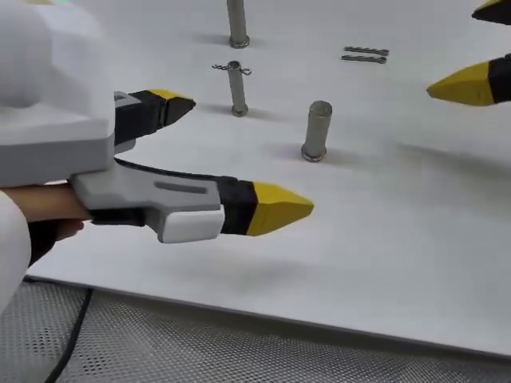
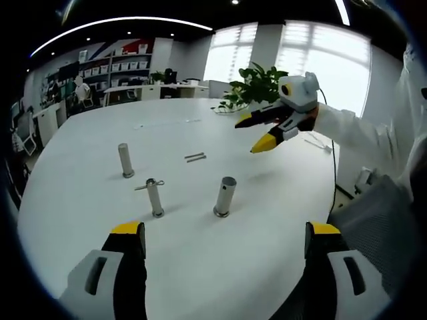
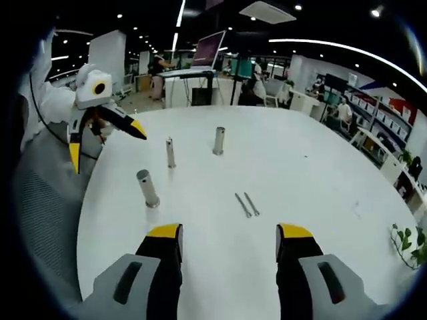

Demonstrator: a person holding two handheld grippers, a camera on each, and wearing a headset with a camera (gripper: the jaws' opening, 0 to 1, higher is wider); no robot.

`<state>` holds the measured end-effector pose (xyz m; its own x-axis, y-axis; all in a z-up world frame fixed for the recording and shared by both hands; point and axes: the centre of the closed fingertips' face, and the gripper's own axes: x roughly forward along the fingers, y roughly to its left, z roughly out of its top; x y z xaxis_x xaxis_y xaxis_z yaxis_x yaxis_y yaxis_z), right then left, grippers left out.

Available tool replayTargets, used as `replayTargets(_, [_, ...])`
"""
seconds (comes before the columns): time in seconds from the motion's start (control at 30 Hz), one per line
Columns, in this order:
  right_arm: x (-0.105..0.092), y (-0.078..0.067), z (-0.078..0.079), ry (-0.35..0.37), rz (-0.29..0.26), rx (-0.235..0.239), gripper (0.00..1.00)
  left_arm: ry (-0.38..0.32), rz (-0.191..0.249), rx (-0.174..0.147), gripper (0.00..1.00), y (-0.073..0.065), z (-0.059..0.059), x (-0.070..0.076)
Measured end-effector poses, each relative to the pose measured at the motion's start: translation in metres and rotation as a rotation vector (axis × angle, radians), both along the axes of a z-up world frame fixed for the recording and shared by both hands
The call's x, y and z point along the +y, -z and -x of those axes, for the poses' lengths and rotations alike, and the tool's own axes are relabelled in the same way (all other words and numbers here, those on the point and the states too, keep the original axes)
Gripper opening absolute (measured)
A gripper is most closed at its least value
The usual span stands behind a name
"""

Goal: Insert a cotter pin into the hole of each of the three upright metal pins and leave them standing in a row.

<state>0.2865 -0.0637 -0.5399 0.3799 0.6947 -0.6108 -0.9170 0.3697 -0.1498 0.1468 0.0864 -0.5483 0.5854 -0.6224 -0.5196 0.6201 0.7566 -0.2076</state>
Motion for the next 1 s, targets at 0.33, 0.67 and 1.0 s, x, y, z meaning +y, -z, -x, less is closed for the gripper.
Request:
replayTargets(0.33, [0.013,0.008,-0.030,-0.056,0.089,0.003,0.29,-0.007,-0.013,-0.021,0.99,-0.003,0.002,0.002])
replayTargets(0.67, [0.032,0.039,-0.039,-0.146,0.163,0.055,0.10,-0.031,0.003,-0.025,0.99,-0.011,0.004,0.001])
replayTargets(1.0, [0.046,0.061,-0.049,-0.193,0.221,0.082,0.04,-0.058,0.020,-0.020,0.99,-0.013,0.002,0.003])
